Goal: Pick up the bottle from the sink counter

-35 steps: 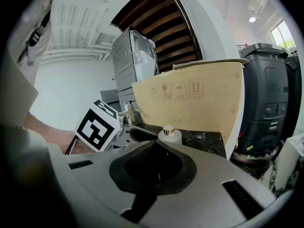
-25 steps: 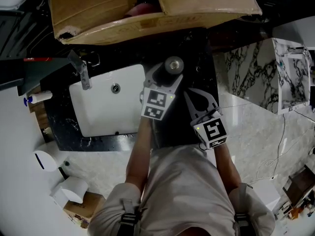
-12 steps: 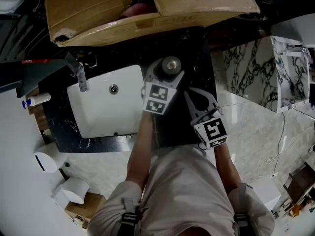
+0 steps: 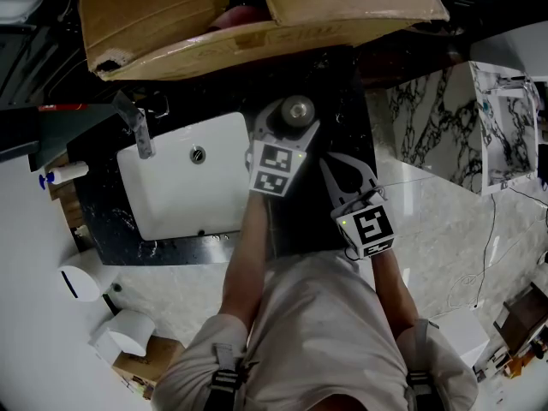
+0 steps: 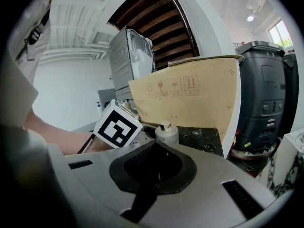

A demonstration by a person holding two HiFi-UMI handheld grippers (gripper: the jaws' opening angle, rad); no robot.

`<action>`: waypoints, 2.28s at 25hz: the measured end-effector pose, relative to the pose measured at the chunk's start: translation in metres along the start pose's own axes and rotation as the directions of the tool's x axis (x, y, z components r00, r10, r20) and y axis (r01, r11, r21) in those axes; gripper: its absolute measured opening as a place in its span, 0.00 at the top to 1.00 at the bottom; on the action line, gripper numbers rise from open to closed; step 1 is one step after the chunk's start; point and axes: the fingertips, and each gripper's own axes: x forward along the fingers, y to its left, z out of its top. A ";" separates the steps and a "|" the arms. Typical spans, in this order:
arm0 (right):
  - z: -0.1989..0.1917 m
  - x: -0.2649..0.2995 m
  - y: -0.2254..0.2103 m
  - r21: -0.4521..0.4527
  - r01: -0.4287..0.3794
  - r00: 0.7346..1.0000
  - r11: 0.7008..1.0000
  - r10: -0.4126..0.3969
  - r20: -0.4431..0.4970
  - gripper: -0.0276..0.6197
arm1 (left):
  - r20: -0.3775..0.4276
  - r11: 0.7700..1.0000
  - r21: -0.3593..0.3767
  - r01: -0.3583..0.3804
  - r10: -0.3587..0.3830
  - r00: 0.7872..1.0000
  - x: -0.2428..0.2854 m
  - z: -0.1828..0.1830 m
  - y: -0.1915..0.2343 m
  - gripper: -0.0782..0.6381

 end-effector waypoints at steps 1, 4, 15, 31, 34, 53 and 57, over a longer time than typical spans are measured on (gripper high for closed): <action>0.000 -0.001 0.000 -0.001 0.001 1.000 1.000 -0.001 0.000 0.96 | -0.001 1.000 0.000 0.001 -0.001 1.000 0.000 0.000 -0.001 0.44; -0.003 -0.004 -0.001 -0.007 0.005 1.000 1.000 -0.005 -0.005 0.96 | -0.002 1.000 0.003 0.004 -0.004 1.000 -0.002 -0.002 -0.003 0.44; -0.003 -0.016 0.000 -0.012 0.034 0.999 0.999 -0.034 0.009 0.96 | -0.007 1.000 -0.009 -0.009 0.009 1.000 -0.009 -0.008 -0.007 0.44; 0.014 -0.041 0.012 -0.052 0.088 0.994 0.995 -0.084 0.065 0.96 | 0.046 1.000 -0.013 0.007 -0.006 0.999 -0.057 0.010 -0.023 0.44; 0.023 -0.047 0.014 -0.062 0.098 0.992 0.993 -0.093 0.082 0.96 | 0.064 1.000 -0.007 0.007 -0.007 0.998 -0.071 0.019 -0.027 0.44; 0.081 -0.074 0.031 -0.137 0.129 0.973 0.982 -0.099 0.210 0.96 | 0.190 0.999 0.029 -0.034 0.027 0.981 -0.167 0.082 -0.034 0.44; 0.098 -0.085 0.036 -0.158 0.132 0.966 0.979 -0.091 0.243 0.96 | 0.234 0.998 0.042 -0.043 0.032 0.972 -0.189 0.099 -0.037 0.44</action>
